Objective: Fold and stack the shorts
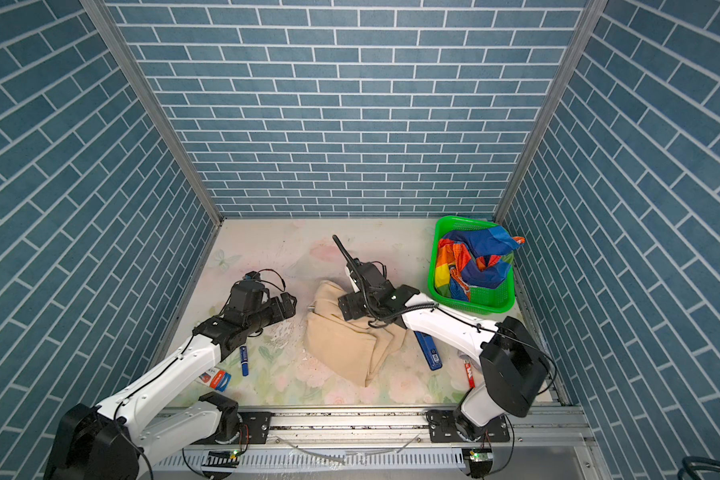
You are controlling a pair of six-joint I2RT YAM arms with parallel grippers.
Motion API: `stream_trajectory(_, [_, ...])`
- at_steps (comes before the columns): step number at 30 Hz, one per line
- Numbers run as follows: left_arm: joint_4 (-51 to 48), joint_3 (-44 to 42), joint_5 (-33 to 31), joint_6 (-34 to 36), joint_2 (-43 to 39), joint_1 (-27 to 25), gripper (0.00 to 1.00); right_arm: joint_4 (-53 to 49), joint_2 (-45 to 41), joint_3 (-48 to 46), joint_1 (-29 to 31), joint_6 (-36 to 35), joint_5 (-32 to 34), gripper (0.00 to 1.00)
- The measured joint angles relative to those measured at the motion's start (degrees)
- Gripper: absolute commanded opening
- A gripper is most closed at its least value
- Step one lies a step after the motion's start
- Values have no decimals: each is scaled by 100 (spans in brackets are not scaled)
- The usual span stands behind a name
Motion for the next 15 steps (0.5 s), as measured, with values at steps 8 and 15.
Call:
stream_trajectory(8, [-243, -46, -177, -2, -837, 24, 100, -4, 2273, 1812, 149, -175, -603, 25])
stream_trajectory(15, [-448, -227, -208, -9, -1029, 85, 100, -192, 2756, 2288, 225, -162, -1502, 0])
